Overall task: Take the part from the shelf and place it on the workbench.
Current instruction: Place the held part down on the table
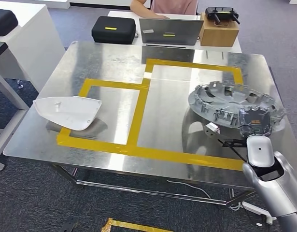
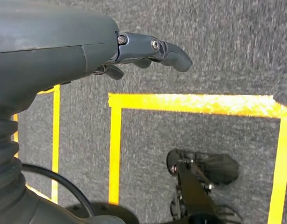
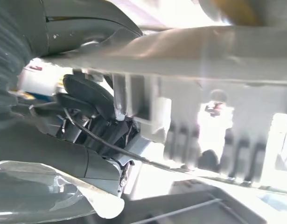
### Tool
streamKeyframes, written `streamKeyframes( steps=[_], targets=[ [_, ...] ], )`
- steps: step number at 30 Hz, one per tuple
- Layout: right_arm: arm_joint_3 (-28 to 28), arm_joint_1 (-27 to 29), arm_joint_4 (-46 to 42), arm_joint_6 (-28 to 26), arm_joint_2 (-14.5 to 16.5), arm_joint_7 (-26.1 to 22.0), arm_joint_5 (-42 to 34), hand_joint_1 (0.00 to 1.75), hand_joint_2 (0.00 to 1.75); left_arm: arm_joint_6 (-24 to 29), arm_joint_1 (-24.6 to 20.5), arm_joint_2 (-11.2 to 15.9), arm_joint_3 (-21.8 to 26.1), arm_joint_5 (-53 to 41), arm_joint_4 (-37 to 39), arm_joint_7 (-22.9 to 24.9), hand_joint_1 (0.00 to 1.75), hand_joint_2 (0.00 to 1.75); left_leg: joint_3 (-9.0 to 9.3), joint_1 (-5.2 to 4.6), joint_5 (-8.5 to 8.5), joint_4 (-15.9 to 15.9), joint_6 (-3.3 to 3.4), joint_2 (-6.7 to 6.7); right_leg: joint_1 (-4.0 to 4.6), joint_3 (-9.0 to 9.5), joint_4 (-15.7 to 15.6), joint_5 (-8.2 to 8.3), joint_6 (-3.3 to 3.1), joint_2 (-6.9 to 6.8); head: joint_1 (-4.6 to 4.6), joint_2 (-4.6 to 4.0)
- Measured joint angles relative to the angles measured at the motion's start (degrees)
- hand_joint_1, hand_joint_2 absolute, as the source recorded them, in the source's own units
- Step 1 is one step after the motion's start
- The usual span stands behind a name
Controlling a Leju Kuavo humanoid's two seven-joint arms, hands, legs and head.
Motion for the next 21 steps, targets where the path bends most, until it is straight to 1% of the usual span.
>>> streamKeyframes(
  steps=[7, 16, 18, 21],
  targets=[
    [-1.6, 0.2, 0.5, -1.4, 0.0, 1.1, 3.1, 1.75, 1.75, -0.3, 0.0, 0.1, 1.0, -0.8, 0.0, 0.0, 0.00, 1.75, 0.00, 0.03, -0.02, 0.0, -0.01, 0.14, 0.03, -0.11, 0.0, -0.03, -0.02, 0.20, -0.02, 0.00],
    [-1.8, 0.8, 0.4, -6.2, 0.2, -0.9, 4.8, 1.75, 1.75, -0.3, 0.0, 0.1, 2.1, -2.6, 0.0, 0.3, 0.00, 1.75, -0.02, 0.05, -0.02, -0.1, -0.01, 0.14, 0.04, -0.11, 0.0, -0.04, -0.04, 0.17, -0.01, 0.01],
    [-1.8, 0.9, 0.3, -8.5, 0.3, -2.2, 4.9, 1.75, 1.75, -0.2, 0.0, 0.1, 2.3, -3.0, 0.0, 0.3, 0.00, 1.75, -0.02, 0.05, -0.02, -0.1, -0.01, 0.14, 0.04, -0.12, 0.0, -0.04, -0.04, 0.18, -0.01, 0.02],
    [-1.6, 1.1, -0.5, -14.2, 0.6, -5.8, 4.2, 1.75, 1.75, 0.0, -0.2, 0.1, 2.6, -3.8, 0.0, 0.3, 0.00, 1.75, -0.02, 0.05, -0.02, -0.1, -0.01, 0.14, 0.03, -0.12, 0.0, -0.04, -0.04, 0.19, 0.00, 0.01]
  ],
)
